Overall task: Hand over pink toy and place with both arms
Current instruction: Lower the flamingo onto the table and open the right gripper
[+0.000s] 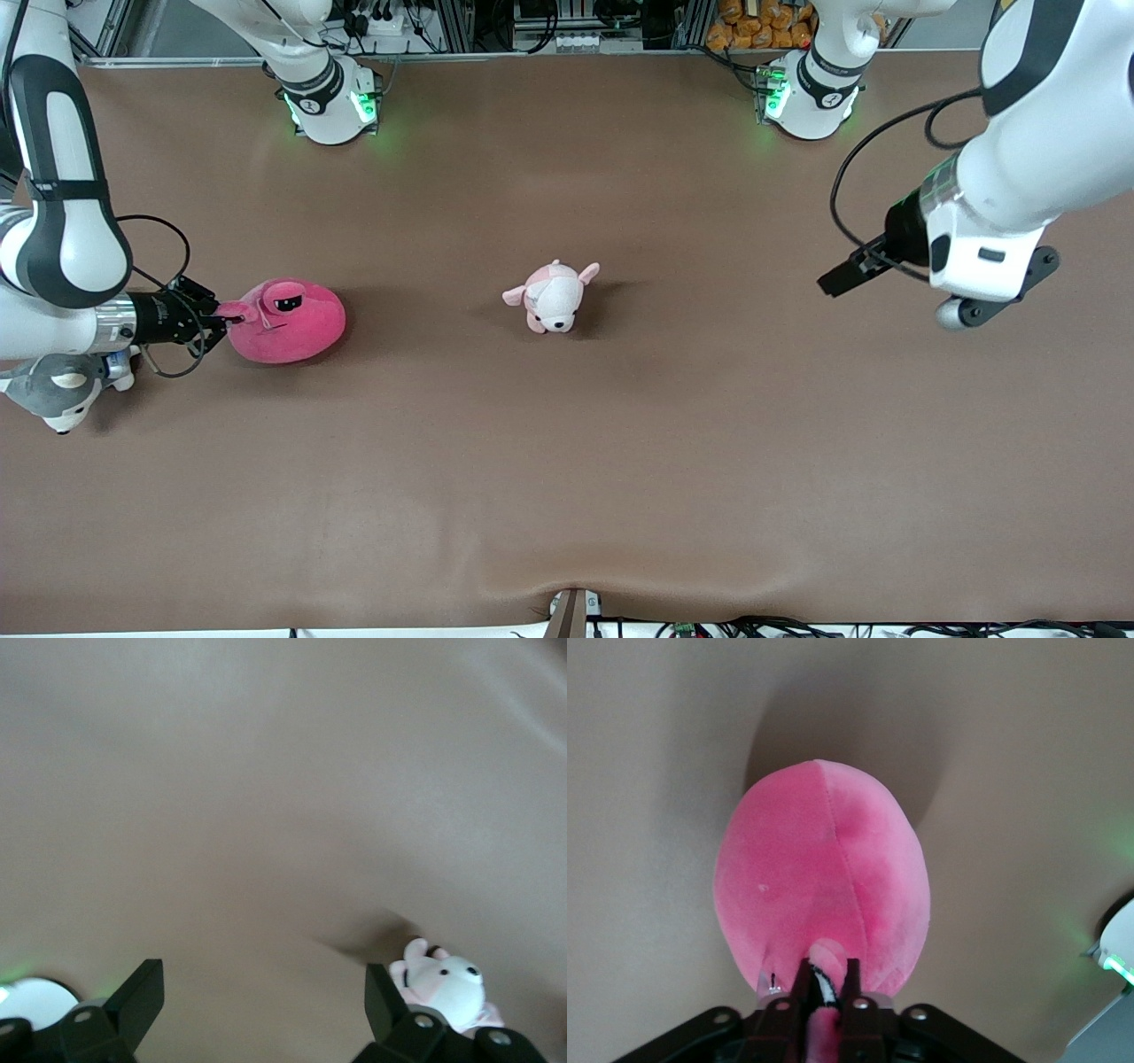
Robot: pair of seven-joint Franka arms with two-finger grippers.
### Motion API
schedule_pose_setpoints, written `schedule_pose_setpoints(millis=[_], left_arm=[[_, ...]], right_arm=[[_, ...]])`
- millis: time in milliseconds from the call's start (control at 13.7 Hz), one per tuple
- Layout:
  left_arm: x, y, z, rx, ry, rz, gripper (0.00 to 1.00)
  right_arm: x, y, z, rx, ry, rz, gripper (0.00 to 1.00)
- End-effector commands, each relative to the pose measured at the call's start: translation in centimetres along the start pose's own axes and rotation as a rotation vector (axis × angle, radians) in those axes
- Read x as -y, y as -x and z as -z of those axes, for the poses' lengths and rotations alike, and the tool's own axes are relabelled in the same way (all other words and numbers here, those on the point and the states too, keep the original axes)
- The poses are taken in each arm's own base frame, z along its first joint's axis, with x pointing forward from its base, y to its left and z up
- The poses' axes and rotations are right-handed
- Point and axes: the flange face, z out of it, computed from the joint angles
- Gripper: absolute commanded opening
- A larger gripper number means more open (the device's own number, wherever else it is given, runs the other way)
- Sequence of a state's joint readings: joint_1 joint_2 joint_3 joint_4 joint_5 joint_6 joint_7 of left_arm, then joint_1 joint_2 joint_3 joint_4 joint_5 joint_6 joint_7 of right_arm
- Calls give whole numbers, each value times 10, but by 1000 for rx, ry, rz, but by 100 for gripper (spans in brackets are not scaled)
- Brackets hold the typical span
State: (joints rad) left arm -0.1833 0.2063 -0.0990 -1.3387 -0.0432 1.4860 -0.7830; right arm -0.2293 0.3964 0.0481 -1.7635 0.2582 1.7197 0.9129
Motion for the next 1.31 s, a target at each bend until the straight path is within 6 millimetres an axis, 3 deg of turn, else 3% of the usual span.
schedule_pose_setpoints(millis=[0,219,365,511,584,730,948,1021,1094,1167,1240], left_arm=[[33,-8,20,-48,-46,-108,100],[63,-11,37,-41,-55,-186,100],[79,-13,46,-39,-57,-207,100],[96,-16,54,-34,-59,-259,100],[106,-18,57,-30,-59,-267,100],[126,-23,58,-26,-57,-287,100],[147,-14,57,-60,-41,-328,100],[159,-8,51,-67,-38,-329,100],[165,-3,48,-63,-39,-326,100],[167,-2,48,-62,-38,-325,100],[173,-1,49,-62,-38,-320,100]], right_arm=[[2,0,30,-21,-52,87,100],[9,26,102,-54,-95,137,100],[12,58,162,-102,-153,191,100],[6,93,200,-107,-145,261,100],[6,121,217,-125,-141,336,100],[-11,156,244,-167,-91,529,100],[-43,236,278,-341,35,932,100],[-55,267,284,-393,80,1018,100],[-57,288,278,-400,150,1063,100],[-62,300,273,-381,193,1074,100],[-75,308,280,-399,183,1076,100]])
